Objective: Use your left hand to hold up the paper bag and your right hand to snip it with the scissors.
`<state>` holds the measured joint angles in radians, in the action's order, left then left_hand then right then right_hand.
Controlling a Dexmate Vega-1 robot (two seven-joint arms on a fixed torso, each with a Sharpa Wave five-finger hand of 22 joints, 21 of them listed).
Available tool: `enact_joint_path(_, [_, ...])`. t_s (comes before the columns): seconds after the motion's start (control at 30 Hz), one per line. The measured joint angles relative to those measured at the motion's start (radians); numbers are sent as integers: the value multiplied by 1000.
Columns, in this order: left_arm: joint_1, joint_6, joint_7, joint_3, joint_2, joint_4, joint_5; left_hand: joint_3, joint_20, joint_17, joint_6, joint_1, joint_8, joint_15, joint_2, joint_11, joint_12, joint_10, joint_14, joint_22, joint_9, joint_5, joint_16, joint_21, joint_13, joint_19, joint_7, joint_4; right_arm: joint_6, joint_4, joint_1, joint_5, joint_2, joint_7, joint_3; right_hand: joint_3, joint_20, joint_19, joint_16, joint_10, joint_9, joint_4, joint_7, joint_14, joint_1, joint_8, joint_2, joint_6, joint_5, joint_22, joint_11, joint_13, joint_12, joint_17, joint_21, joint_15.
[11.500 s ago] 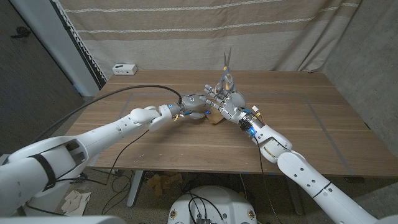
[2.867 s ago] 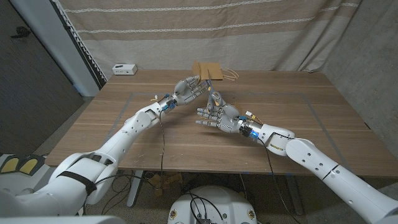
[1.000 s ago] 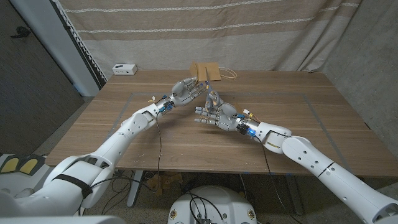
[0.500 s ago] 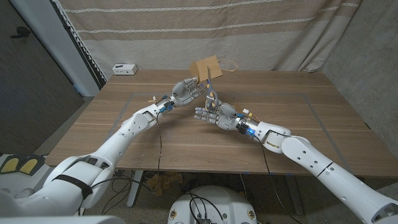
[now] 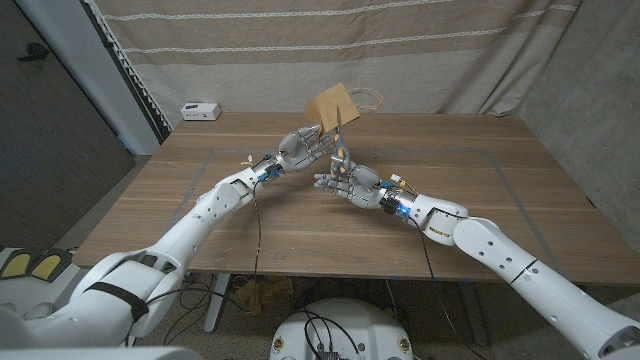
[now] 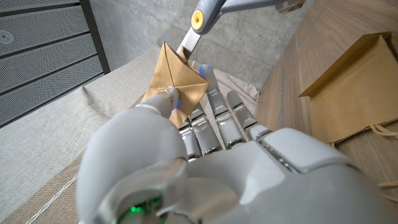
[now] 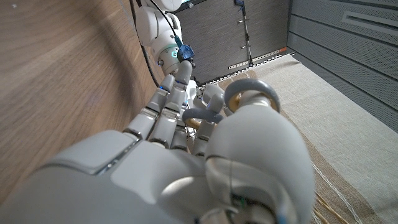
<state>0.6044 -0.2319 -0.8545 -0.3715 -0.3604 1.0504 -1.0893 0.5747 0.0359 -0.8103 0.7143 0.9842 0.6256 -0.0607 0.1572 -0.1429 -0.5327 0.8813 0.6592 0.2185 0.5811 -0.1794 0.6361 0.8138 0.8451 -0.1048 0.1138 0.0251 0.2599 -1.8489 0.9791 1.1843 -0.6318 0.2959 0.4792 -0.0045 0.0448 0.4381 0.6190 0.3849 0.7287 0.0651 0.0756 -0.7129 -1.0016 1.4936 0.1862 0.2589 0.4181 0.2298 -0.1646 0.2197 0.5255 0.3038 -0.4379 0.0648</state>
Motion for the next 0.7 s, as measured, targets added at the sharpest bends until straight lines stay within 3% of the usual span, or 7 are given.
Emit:
enact_joint_path(0.27, [6,-6,-1,-5,-2,11,0,0,0,0,0,0,-1,0,0,0,4,0,0,0,0,1,4,7,-1,0,0,0,8,-13,0,2,-7,-20,-3,70,2,34,57,22,-25,-15,7,-168,-42,-4,-24,26,-54,21,-22,2,61,-3,-66,44])
enact_joint_path(0.3, [7,-6,-1,-5,-2,12,0,0,0,1,0,0,-1,0,0,0,4,0,0,0,0,3,4,7,-1,0,0,0,8,-13,0,2,-7,-22,-3,73,2,34,58,34,-30,-13,7,-191,-48,-4,-29,33,-63,24,-34,17,81,-6,-75,48])
enact_joint_path(0.47, [11,-9,-1,-7,-3,20,-1,0,2,5,0,0,-4,0,0,0,7,0,0,-5,0,3,4,11,-1,2,0,0,9,-24,6,3,-10,-37,-6,74,2,34,64,52,-53,-1,9,-299,-72,-4,-53,52,-106,45,-52,218,284,-16,-136,87])
enact_joint_path(0.6, [16,-9,2,-7,-6,26,-2,0,2,5,0,0,-4,0,0,0,9,0,0,-5,0,3,8,11,-1,2,0,0,13,-31,10,4,-15,-49,-8,70,3,32,87,68,-62,4,10,-343,-77,-15,-58,58,-116,61,-68,413,426,50,-190,106])
enact_joint_path(0.7, [18,-9,4,-6,-8,29,-3,0,2,5,0,0,-4,0,0,5,10,5,0,-5,0,3,8,15,-1,2,0,0,23,-35,11,6,-18,-60,-8,70,3,79,126,69,-67,4,7,-398,-77,-23,-58,61,-116,72,-69,461,463,96,-233,129])
